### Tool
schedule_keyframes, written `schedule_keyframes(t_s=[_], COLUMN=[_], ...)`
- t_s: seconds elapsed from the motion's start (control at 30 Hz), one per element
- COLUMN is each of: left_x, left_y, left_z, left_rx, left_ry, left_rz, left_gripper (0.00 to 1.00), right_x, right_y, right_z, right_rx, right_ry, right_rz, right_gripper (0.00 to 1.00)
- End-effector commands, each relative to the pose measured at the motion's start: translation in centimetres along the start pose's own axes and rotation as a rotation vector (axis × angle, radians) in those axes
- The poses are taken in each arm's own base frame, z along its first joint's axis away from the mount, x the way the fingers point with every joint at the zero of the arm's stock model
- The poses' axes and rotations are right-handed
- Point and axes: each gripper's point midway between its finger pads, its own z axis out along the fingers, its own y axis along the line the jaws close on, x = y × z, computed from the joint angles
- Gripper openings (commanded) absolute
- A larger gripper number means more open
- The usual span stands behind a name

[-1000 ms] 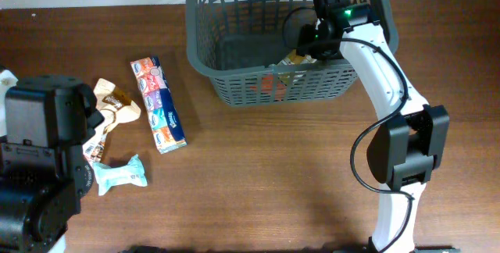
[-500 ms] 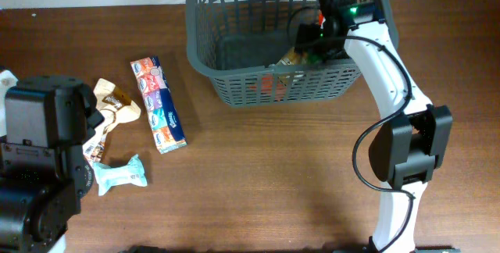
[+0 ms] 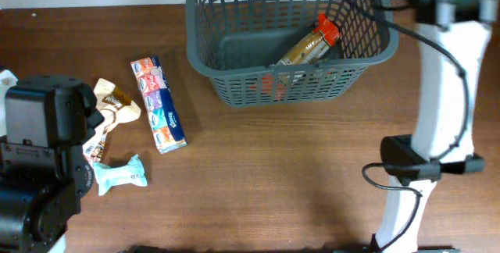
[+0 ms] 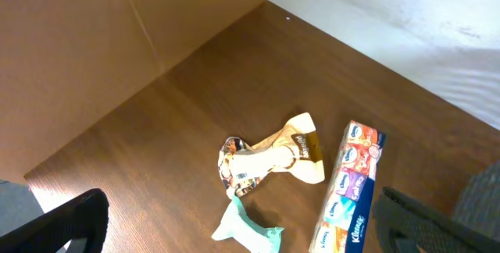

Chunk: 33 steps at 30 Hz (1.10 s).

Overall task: Pack container
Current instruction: 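Withdraw the right gripper from the basket toward the right side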

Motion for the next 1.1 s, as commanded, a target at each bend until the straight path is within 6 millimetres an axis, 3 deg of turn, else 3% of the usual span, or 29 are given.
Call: schedule_keyframes(t_s=[0.0, 0.1, 0.23, 0.43, 0.57, 0.67, 0.8, 1.07], left_x=[0.0, 0.0, 0.0, 0.4, 0.9, 1.0, 1.7, 2.2], left_y=[0.0, 0.0, 0.0, -0.7, -1.4, -1.5, -2.7, -2.9], left_z=[0.0, 0.0, 0.0, 0.0, -0.1, -0.1, -0.3, -0.4], left_rx=[0.004, 0.004, 0.002, 0.041, 0.083, 0.088, 0.157, 0.174], left_ry=[0.004, 0.004, 0.003, 0.027, 0.059, 0.061, 0.105, 0.13], left_rz=[-0.007, -0.007, -0.007, -0.01, -0.009, -0.011, -0.014, -0.007], left_gripper=[1.0, 1.0, 1.0, 1.0, 1.0, 1.0, 1.0, 1.0], right_x=[-3.1, -3.4, -1.6, -0.1, 2.9, 6.5, 10.9, 15.9], right_y=[-4.5, -10.5, -18.8, -25.8, -30.2, -32.8, -34.9, -36.5], right_z=[-5.6, -8.8, -12.1, -13.0, -12.0, -10.6, -8.8, -6.7], right_rx=[0.092, 0.237, 0.431, 0.533, 0.655, 0.746, 0.799, 0.818], right_ry=[-0.113, -0.127, -0.069, 0.01, 0.135, 0.274, 0.44, 0.604], right_rz=[0.076, 0.178, 0.318, 0.402, 0.478, 0.516, 0.557, 0.603], right_gripper=[0.99, 0.99, 0.99, 0.99, 0.99, 0.99, 0.99, 0.99])
